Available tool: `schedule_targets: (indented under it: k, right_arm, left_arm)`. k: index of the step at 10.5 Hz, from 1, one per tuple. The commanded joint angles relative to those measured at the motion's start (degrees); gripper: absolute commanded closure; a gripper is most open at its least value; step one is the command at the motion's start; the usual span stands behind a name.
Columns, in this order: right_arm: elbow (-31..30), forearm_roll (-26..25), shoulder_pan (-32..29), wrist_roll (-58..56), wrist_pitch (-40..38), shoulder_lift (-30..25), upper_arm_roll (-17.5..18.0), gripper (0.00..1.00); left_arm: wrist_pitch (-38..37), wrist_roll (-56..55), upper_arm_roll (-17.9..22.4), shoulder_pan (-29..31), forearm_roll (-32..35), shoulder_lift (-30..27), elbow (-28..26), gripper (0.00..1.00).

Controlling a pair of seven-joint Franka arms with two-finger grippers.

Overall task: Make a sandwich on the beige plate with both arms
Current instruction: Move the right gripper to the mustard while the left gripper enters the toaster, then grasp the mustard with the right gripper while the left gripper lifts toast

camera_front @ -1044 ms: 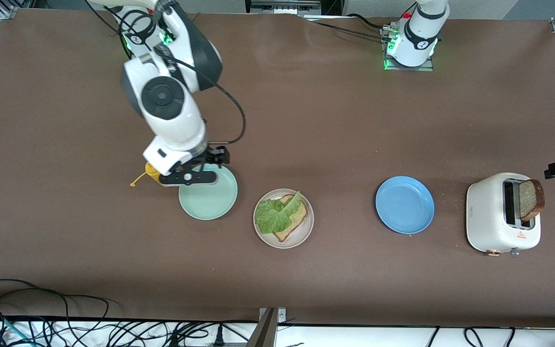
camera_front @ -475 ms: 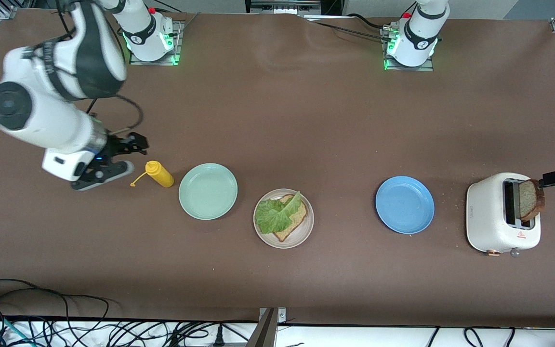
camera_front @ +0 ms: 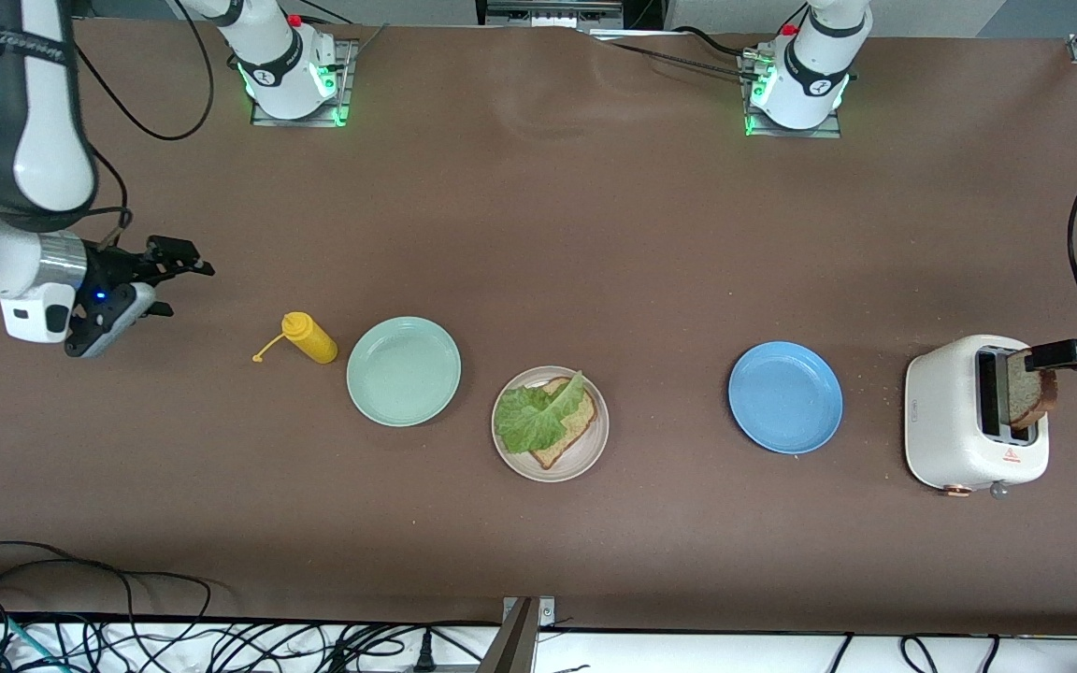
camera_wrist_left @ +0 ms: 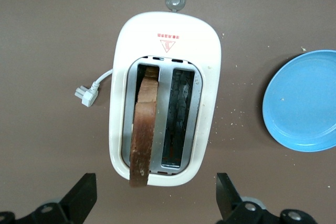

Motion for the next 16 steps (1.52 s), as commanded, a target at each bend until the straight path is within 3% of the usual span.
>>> schedule_targets:
  k: [1, 6, 9, 13, 16]
  right_arm:
    - [-2.39, 7.59, -3.79, -14.91, 0.36, 2.29, 0.12, 0.00]
    - [-2.22, 30.78, -10.31, -47.01, -7.54, 17.58, 0.21, 0.00]
    - [-0.91, 39.86, -10.31, -60.64, -10.63, 22.43, 1.60, 0.00]
    - [-0.64, 46.71, -10.31, -71.83, -11.33, 24.97, 4.95, 0.00]
    - [-0.64, 58.83, -10.31, -83.42, -12.91, 27.97, 5.92, 0.00]
  left_arm:
    - [1.05, 0.75, -0.41, 0.11, 1.82, 1.38, 0.31, 0.00]
    - [4.56, 0.48, -0.23, 0.20, 1.91, 3.49, 0.31, 0.03]
    - [5.80, 0.48, -0.23, 0.29, 1.91, 3.94, 0.14, 0.05]
    - [5.71, 0.48, -0.23, 0.29, 1.82, 4.38, -0.13, 0.22]
    - [5.18, 0.57, -0.15, 0.64, 2.08, 4.64, -0.22, 0.34]
